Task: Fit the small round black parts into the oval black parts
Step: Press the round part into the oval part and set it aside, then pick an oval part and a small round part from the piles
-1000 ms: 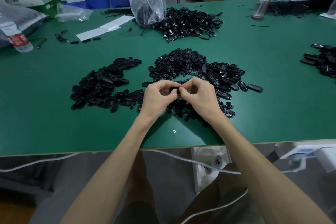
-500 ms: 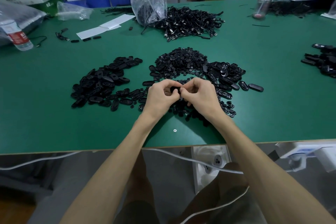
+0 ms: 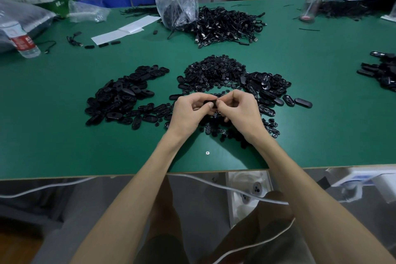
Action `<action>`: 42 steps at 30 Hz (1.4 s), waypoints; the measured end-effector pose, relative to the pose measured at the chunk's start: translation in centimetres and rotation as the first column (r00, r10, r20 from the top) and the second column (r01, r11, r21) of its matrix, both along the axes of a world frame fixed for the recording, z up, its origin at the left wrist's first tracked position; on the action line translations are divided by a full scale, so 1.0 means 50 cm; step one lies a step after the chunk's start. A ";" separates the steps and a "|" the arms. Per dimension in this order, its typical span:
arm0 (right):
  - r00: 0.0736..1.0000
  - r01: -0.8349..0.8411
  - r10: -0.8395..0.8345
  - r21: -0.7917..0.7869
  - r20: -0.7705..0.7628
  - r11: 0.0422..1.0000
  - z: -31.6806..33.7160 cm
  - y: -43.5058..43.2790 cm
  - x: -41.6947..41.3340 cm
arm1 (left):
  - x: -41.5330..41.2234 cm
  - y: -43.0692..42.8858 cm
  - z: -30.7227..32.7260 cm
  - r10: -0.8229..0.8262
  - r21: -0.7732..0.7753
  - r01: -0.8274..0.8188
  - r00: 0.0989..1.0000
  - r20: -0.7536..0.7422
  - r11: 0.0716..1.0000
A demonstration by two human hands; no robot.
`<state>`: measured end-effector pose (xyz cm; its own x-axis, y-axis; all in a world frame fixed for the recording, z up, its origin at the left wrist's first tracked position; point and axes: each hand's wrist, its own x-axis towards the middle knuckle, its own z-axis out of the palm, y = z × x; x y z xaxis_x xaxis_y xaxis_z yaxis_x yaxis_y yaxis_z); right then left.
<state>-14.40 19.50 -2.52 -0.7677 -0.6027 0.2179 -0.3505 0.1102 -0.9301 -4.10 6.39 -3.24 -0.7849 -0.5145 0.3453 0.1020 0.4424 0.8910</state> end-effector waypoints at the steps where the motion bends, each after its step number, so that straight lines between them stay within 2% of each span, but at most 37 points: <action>1: 1.000 -0.001 0.001 -0.001 -0.001 1.000 0.000 0.000 0.000 | 0.000 0.000 -0.001 0.001 0.001 -0.001 1.000 -0.003 1.000; 6: 1.000 -0.002 0.002 -0.004 -0.012 1.000 -0.002 0.000 0.000 | -0.002 0.000 -0.006 0.036 -0.043 -0.036 0.999 0.006 0.998; 10: 0.999 0.046 -0.047 -0.025 -0.008 0.999 -0.006 -0.005 -0.001 | -0.003 0.013 -0.003 0.195 -0.318 -0.201 0.980 -0.051 0.927; 13: 0.989 0.098 -0.083 -0.126 0.121 0.987 -0.007 -0.006 -0.007 | 0.001 0.027 0.007 0.255 -0.431 -0.298 0.954 -0.157 0.852; 15: 0.970 0.146 -0.102 -0.197 0.219 0.969 -0.008 -0.004 -0.015 | 0.007 0.030 0.012 0.276 -0.473 -0.317 0.948 -0.156 0.822; 19: 0.870 0.361 -0.191 -0.324 0.454 0.874 -0.010 0.005 -0.033 | 0.018 -0.008 0.020 0.413 -0.428 -0.381 0.911 -0.021 0.819; 21: 0.815 0.454 -0.213 -0.366 0.538 0.812 -0.008 0.005 -0.036 | 0.024 -0.052 0.026 0.518 -0.462 -0.428 0.851 0.083 0.777; 23: 0.782 0.503 -0.206 -0.401 0.588 0.766 -0.006 0.004 -0.038 | 0.034 -0.104 0.030 0.618 -0.565 -0.440 0.768 0.166 0.698; 25: 0.755 0.535 -0.187 -0.426 0.629 0.730 -0.004 0.004 -0.041 | 0.042 -0.150 0.031 0.672 -0.661 -0.389 0.702 0.238 0.641; 29: 0.689 0.603 -0.166 -0.431 0.706 0.671 0.000 0.005 -0.041 | 0.048 -0.195 0.020 0.667 -0.750 -0.217 0.648 0.368 0.625; 31: 0.667 0.630 -0.155 -0.440 0.729 0.640 0.001 0.005 -0.041 | 0.051 -0.200 0.012 0.674 -0.769 -0.206 0.646 0.358 0.605; 34: 0.647 0.655 -0.147 -0.447 0.748 0.609 -0.002 0.003 -0.042 | 0.056 -0.199 0.002 0.668 -0.735 -0.277 0.678 0.307 0.619; 37: 0.661 0.635 -0.171 -0.424 0.730 0.646 -0.003 0.001 -0.040 | 0.062 -0.194 0.004 0.640 -0.684 -0.319 0.716 0.280 0.656; 42: 0.710 0.571 -0.214 -0.371 0.670 0.733 -0.002 0.002 -0.039 | 0.073 -0.198 0.014 0.631 -0.648 -0.384 0.751 0.196 0.658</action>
<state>-16.35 19.61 -2.64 -0.9791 -0.1362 -0.1513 0.1969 -0.4451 -0.8736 -0.45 -3.49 -2.51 -0.5775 -0.6916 0.4339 -0.5721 0.7219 0.3893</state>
